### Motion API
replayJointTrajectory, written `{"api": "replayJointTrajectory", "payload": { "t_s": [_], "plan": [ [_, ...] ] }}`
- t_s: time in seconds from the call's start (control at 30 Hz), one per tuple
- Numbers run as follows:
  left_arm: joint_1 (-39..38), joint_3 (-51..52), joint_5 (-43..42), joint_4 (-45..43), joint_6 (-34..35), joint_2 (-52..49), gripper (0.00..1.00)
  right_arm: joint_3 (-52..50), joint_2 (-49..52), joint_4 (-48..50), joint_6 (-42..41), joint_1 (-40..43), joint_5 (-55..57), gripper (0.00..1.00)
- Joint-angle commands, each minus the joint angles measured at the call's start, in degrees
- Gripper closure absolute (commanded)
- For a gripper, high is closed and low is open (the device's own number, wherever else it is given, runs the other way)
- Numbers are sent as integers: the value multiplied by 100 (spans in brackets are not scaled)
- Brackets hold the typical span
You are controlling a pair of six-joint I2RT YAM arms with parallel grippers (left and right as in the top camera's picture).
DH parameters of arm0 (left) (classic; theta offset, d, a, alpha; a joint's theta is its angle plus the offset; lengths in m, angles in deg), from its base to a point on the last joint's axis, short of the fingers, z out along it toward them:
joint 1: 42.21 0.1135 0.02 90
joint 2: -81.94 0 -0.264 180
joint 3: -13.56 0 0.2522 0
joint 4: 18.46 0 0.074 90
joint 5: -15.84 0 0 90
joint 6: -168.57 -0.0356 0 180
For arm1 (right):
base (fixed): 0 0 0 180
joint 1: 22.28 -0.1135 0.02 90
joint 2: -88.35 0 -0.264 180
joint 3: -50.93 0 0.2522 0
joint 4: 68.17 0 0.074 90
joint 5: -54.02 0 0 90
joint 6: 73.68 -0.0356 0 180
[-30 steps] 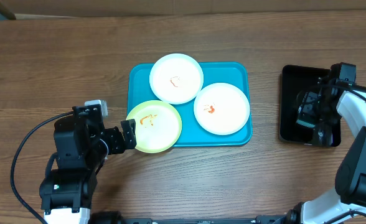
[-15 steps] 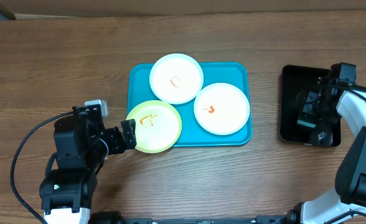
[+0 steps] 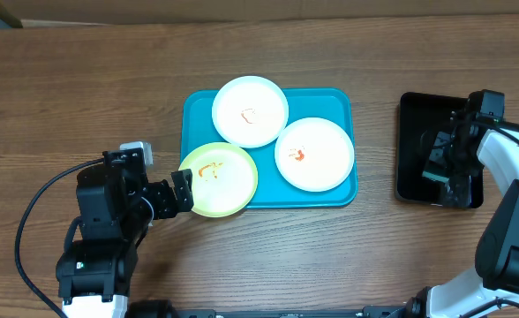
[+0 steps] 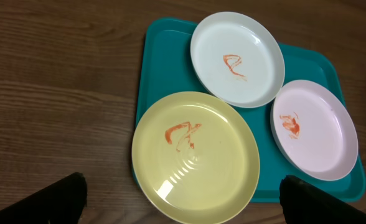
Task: Clean dirty plates on tray and stack at the side
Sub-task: 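Lower the right gripper and close it on the green sponge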
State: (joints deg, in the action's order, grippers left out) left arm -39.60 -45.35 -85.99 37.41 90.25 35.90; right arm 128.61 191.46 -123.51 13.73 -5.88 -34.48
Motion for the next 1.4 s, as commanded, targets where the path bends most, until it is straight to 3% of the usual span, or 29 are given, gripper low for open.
{"api": "replayJointTrajectory", "payload": {
  "t_s": [0.0,0.13,0.6,1.37],
  "plan": [
    [-2,-146,-63,11,33,2,0,-164,76,57,-44,-22,52,86],
    [-2,-146,-63,11,33,2,0,-170,76,55,-61,-22,28,96],
    [-2,-146,-63,9,33,2,0,-170,74,79,-59,-22,-656,96],
    [-2,-146,0,11,31,2,0,-166,74,55,-61,-22,-756,96]
  ]
}}
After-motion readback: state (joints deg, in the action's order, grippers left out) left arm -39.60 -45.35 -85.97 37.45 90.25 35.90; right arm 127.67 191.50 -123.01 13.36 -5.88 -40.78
